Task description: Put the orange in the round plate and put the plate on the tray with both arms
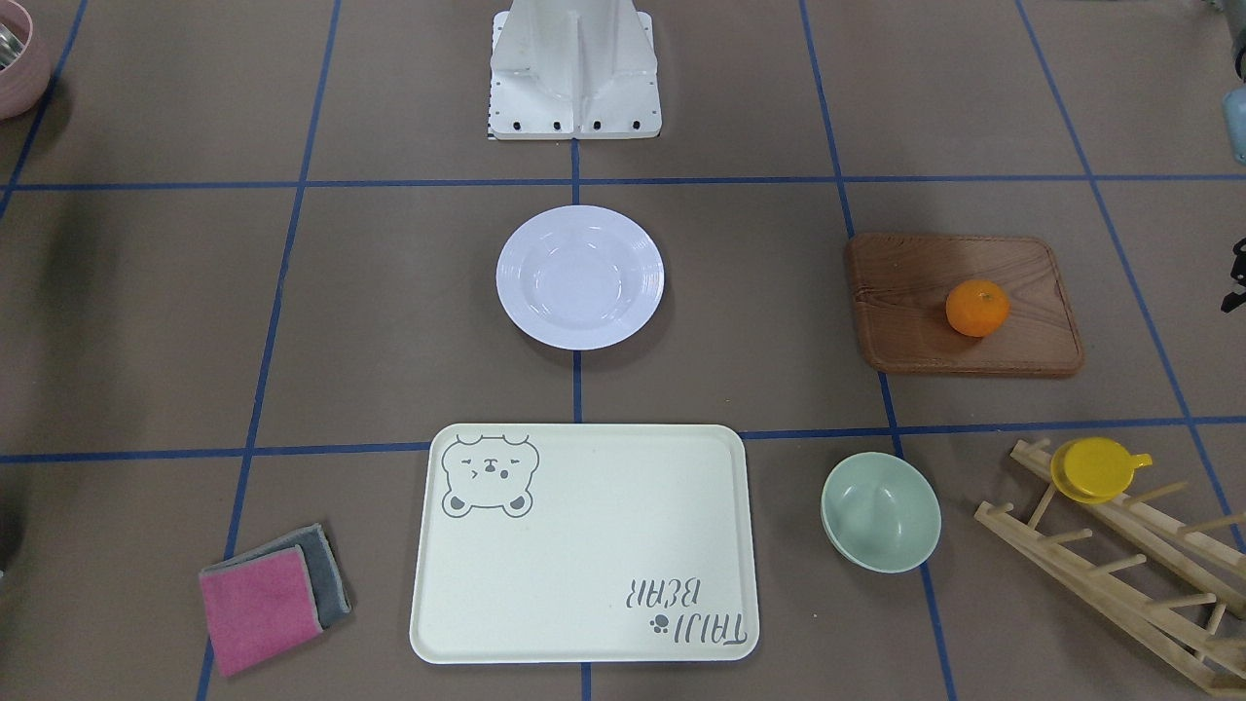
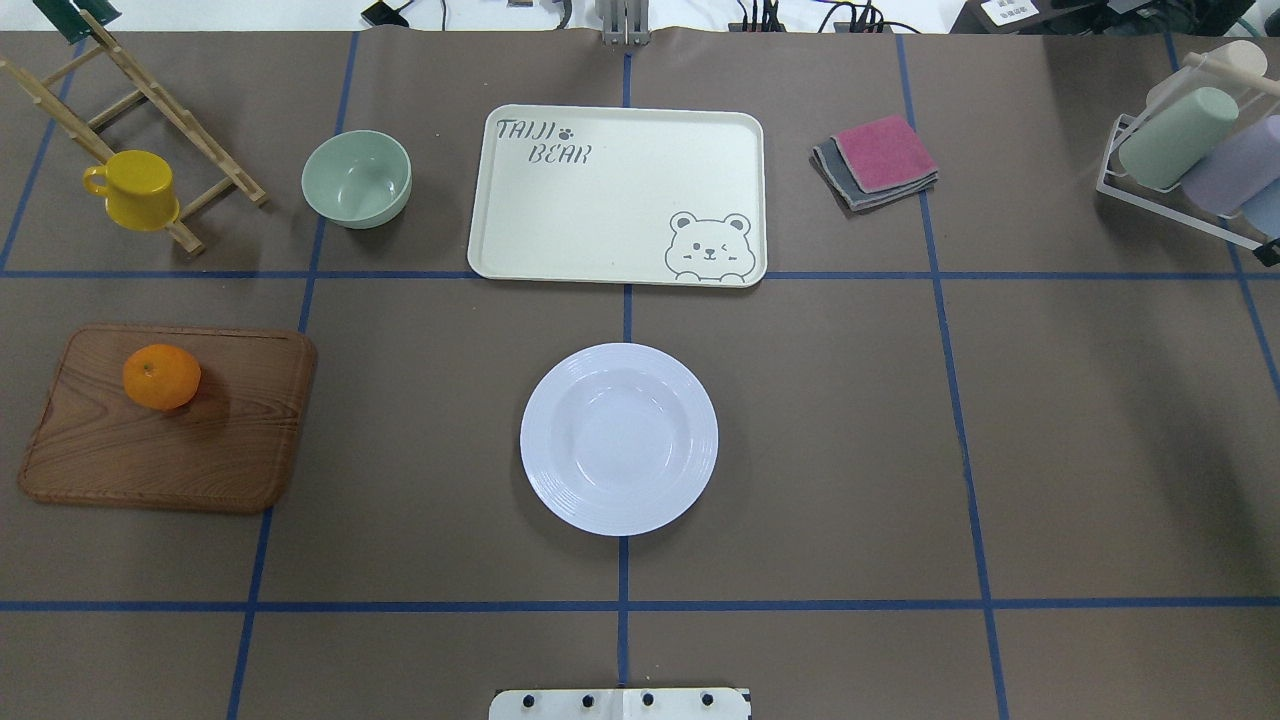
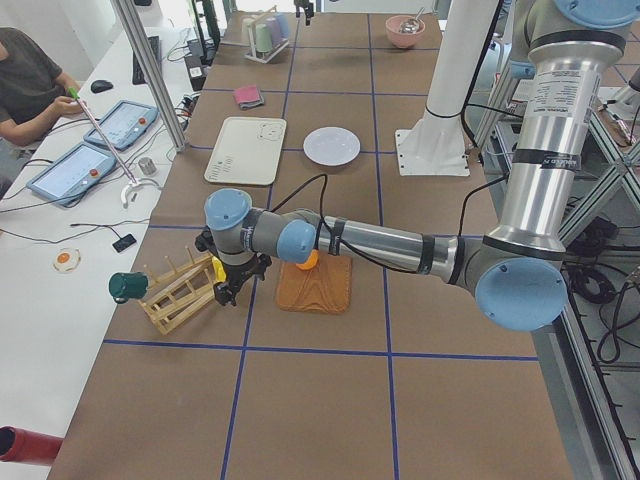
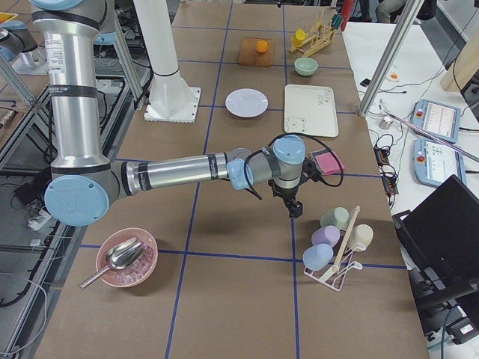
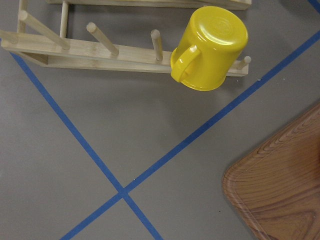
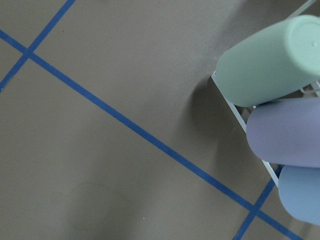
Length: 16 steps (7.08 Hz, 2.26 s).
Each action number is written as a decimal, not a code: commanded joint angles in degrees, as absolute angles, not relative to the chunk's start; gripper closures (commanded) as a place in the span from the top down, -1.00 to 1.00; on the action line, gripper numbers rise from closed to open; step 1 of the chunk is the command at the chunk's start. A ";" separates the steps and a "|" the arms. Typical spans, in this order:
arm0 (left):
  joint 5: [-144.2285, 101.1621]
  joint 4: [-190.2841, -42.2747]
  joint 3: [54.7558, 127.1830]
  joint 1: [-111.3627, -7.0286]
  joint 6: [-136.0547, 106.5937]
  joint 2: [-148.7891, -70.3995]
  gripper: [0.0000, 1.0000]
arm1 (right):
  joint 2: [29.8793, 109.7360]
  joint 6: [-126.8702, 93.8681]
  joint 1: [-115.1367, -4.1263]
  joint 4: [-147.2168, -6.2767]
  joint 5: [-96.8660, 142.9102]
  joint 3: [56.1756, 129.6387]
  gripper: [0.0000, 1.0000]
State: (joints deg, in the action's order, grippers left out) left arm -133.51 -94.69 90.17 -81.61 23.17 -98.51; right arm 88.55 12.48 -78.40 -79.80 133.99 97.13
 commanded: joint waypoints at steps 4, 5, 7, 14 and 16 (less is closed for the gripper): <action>-133.94 -94.40 89.21 -81.82 19.55 -98.26 0.99 | 88.25 8.91 -78.05 -79.89 134.74 93.62 1.00; -134.03 -95.09 89.21 -82.00 8.90 -98.17 0.99 | 88.07 5.74 -78.05 -79.81 134.74 93.86 1.00; -138.75 -94.75 88.60 -84.09 4.78 -97.13 0.99 | 88.15 5.71 -78.13 -79.80 135.00 94.40 1.00; -139.48 -106.26 86.13 -84.73 -2.62 -93.60 0.99 | 88.86 1.80 -78.13 -79.89 135.44 95.01 1.00; -139.31 -107.05 86.22 -84.64 -2.55 -93.69 0.99 | 90.86 -6.50 -78.22 -79.63 137.37 97.54 1.00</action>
